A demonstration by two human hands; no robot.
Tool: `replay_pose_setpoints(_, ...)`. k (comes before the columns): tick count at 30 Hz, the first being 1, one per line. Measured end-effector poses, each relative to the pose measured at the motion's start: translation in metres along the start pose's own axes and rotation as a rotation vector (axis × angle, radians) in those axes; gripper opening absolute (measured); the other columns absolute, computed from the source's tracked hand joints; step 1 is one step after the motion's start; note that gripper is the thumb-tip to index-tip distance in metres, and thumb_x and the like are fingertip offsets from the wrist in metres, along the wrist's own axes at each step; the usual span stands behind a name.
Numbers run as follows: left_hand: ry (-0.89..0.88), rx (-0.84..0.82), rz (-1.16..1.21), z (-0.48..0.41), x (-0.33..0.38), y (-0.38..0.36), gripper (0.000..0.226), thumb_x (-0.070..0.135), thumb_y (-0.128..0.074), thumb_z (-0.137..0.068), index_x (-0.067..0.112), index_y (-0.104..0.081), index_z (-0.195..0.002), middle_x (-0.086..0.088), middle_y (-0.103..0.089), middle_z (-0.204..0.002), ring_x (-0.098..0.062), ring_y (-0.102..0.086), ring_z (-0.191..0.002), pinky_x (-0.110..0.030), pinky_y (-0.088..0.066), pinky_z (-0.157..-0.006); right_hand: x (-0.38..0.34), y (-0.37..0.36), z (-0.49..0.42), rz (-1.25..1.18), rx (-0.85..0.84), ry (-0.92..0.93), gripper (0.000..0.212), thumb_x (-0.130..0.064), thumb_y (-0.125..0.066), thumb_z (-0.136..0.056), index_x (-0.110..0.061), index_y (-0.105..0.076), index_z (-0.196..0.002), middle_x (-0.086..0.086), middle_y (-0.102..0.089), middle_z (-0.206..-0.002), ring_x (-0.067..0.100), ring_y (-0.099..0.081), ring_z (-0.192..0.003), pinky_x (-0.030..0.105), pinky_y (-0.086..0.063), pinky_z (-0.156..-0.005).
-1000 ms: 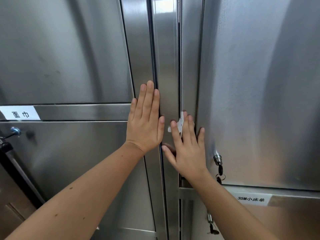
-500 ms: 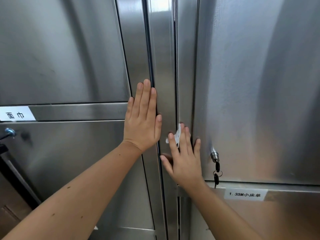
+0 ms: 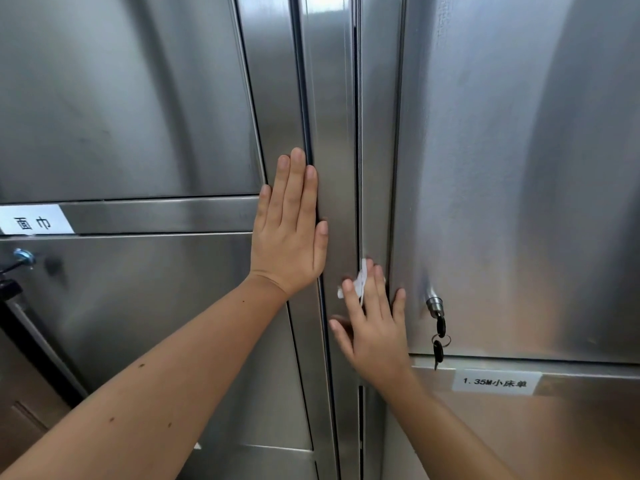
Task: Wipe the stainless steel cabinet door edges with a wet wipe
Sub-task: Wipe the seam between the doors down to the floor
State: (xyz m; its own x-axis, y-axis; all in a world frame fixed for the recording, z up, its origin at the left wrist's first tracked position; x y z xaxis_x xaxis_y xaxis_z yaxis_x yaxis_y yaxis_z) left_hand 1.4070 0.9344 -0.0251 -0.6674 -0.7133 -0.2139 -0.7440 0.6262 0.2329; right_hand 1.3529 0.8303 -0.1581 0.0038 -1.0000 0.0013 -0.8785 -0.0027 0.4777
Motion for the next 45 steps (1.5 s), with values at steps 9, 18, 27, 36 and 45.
replay_pose_setpoints(9, -0.020, 0.007, -0.013, 0.000, -0.001, 0.000, 0.060, 0.025, -0.026, -0.092, -0.004, -0.014, -0.143, -0.014, -0.005, -0.153, -0.018, 0.008, -0.142, -0.041, -0.008, -0.115, 0.003, 0.019, -0.056, -0.032, 0.131, -0.027, 0.077, -0.045, -0.037, -0.091, -0.022, 0.008, -0.149, 0.021, -0.017, -0.147, 0.024, -0.008, -0.142, 0.051, 0.004, -0.112)
replay_pose_setpoints(18, -0.037, -0.008, -0.037, 0.001, 0.000, -0.001, 0.063, 0.025, -0.025, -0.092, 0.003, -0.003, -0.148, -0.008, 0.010, -0.154, -0.017, 0.011, -0.142, -0.041, -0.006, -0.115, -0.001, -0.001, -0.001, -0.052, 0.008, -0.041, 0.065, -0.044, -0.040, -0.090, -0.019, -0.020, -0.146, 0.020, -0.022, -0.148, 0.029, -0.011, -0.142, 0.056, -0.023, -0.101)
replay_pose_setpoints(27, -0.055, -0.037, -0.028, 0.003, -0.001, -0.003, 0.066, 0.027, -0.021, -0.093, 0.012, 0.015, -0.146, 0.002, 0.027, -0.152, -0.017, 0.014, -0.142, -0.039, -0.003, -0.116, -0.001, -0.024, 0.053, -0.051, -0.200, -0.089, 0.056, -0.049, -0.018, -0.098, -0.023, -0.014, -0.147, 0.020, -0.026, -0.147, 0.032, -0.013, -0.142, 0.060, -0.028, -0.096)
replay_pose_setpoints(36, -0.040, -0.013, -0.033, 0.002, -0.001, -0.003, 0.062, 0.025, -0.024, -0.093, 0.001, 0.000, -0.145, -0.011, 0.008, -0.156, -0.018, 0.011, -0.142, -0.040, -0.004, -0.116, 0.001, -0.030, 0.090, 0.030, -0.247, -0.056, 0.058, -0.050, -0.016, -0.098, -0.022, -0.017, -0.148, 0.012, 0.003, -0.157, 0.025, -0.002, -0.145, 0.046, 0.000, -0.114)
replay_pose_setpoints(45, -0.127, -0.024, -0.048, 0.027, 0.001, -0.008, 0.062, 0.027, -0.021, -0.094, 0.006, 0.002, -0.148, -0.002, 0.015, -0.156, -0.021, 0.004, -0.144, -0.040, -0.003, -0.116, -0.003, -0.016, 0.058, 0.014, -0.168, -0.082, 0.054, -0.049, -0.026, -0.096, -0.020, -0.029, -0.141, 0.017, -0.018, -0.154, 0.025, -0.003, -0.145, 0.054, -0.016, -0.109)
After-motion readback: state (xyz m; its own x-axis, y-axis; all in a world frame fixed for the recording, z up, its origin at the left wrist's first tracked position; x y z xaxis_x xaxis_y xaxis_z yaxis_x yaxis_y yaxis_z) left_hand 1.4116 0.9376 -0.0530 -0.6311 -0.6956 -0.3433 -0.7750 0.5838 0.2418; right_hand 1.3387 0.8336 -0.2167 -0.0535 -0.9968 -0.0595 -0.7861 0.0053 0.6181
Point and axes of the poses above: each hand's wrist, its own z-axis away from the middle knuckle, its own y-axis out of the back of the hand, x = y × z, the point moved 4 cm from there along -z, towards the middle knuckle
